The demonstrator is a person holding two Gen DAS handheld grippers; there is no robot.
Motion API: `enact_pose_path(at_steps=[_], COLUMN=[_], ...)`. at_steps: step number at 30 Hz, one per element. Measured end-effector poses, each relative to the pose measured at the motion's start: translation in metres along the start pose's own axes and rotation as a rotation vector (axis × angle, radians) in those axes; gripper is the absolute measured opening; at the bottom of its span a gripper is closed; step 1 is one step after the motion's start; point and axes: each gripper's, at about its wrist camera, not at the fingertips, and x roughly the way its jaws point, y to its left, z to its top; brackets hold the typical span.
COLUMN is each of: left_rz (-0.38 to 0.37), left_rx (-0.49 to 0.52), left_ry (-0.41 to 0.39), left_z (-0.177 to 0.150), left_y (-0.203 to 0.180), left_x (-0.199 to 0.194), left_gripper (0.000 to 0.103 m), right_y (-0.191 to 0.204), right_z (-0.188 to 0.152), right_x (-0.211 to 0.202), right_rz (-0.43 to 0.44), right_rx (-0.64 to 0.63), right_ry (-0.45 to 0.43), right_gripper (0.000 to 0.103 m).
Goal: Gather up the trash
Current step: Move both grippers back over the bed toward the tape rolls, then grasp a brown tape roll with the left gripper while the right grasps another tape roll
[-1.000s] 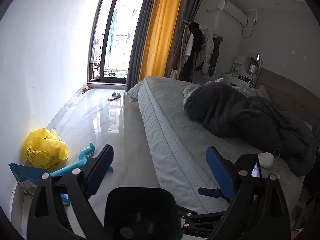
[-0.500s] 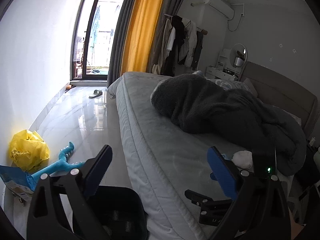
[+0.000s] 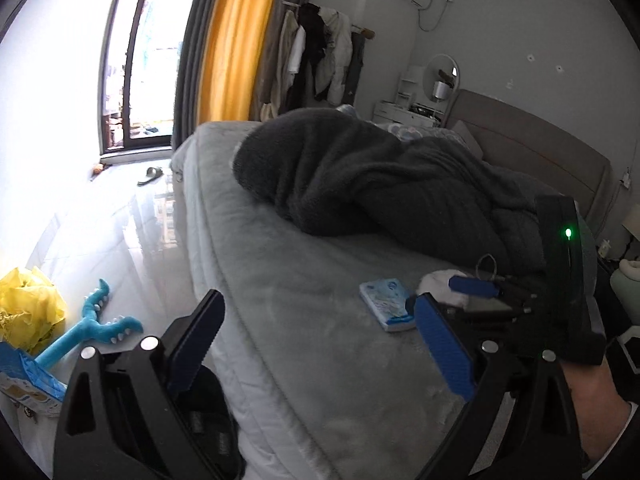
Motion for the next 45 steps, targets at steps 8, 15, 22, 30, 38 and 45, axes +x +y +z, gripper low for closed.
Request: enact_pose_path(at_steps=[8, 15, 22, 30, 38, 45], left_rz=[-0.092, -0.123, -0.203, -0.33, -0.39, -0.425], left_rx=[0.021, 0.069, 0.137, 0.211, 0.228, 0.299], left_ry=[0.07, 0.137, 0.202, 0.282, 0.325, 0.346], left_z=[-0.001, -0.005, -0.012, -0.02, -0.025, -0.033], left_y=[-0.029, -0.05, -0.078, -0.113, -0.128, -0.147], left_x=[0.03, 0.056, 0.078, 0.103, 0.126, 0.136], left_gripper=[0.097, 0.097, 0.09, 0.089, 0.086, 0.086], right_y=[-0.053, -0.096, -0.129, -0.164, -0.19, -0.21], right_z=[0.003, 0.01, 0.008, 0.002, 0.0, 0.0], right_x=[-0.005, -0.006, -0.006, 0.002, 0.007, 0.009], right_rz=[-0.075, -0.109, -0.121, -0.127, -0.135, -0.141], right_rx=[0.049, 0.103, 0.125, 0.152, 0.168, 0.186], right_ry=[-0.007, -0.006, 0.014, 0.051, 0.066, 0.07], right_gripper=[0.078, 0.078, 0.078, 0.078, 0.078, 0.078])
